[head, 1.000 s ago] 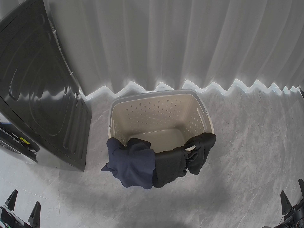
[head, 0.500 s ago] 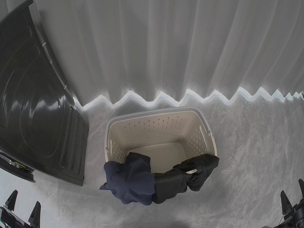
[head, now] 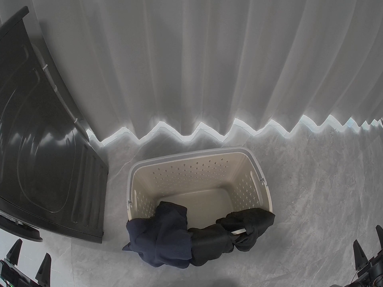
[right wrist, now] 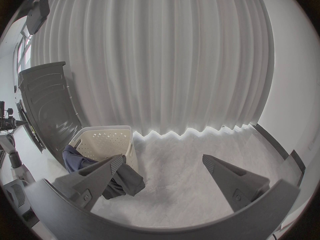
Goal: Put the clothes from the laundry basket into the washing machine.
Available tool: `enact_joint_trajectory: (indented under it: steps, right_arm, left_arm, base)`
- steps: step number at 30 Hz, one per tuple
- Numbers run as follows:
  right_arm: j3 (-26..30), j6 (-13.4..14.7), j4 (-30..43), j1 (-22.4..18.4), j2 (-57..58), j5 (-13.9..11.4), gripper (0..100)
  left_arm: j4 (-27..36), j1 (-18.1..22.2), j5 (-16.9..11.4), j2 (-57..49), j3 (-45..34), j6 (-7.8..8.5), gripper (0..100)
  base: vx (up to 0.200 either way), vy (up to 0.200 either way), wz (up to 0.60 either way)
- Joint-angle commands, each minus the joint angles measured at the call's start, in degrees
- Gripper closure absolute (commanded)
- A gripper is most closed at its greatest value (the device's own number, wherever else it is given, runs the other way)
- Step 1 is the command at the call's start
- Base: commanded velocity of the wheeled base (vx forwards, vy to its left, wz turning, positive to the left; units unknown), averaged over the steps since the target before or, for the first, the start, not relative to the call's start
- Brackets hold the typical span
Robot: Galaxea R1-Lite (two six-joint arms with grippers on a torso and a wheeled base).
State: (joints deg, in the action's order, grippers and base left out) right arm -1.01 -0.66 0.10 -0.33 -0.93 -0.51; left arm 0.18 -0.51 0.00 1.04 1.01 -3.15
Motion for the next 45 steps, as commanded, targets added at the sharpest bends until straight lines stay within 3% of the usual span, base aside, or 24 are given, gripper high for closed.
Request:
enact_joint_trajectory:
  steps: [1,5,14,41,45]
  right_arm:
    - [1.01,-0.04,-0.01,0.07,0.84,-0.02,0]
    - [1.01,-0.04,-0.01,0.07,0.84,-0.02,0]
    - [1.01,-0.04,-0.01,0.07,0.84,-0.02,0]
    - [1.01,-0.04,-0.01,0.07,0.84,-0.02,0]
    - [1.01,-0.04,-0.01,0.07,0.93,-0.02,0]
  left_arm:
    - [-0.01,-0.02,0.0,-0.95,-1.01,-0.02,0]
    - [-0.01,-0.02,0.0,-0.95,-1.01,-0.02,0]
    - [-0.01,0.07,0.0,-0.95,-1.01,-0.11,0]
    - [-0.01,-0.02,0.09,-0.95,-1.01,-0.11,0]
    - [-0.01,0.07,0.09,-0.95,-1.01,-0.11,0]
  base:
    - [0.0,0.0,0.0]
    - [0.0,0.0,0.0]
    - [0.2,0.0,0.0]
    - [0.0,-0.022,0.0]
    - [0.2,0.0,0.0]
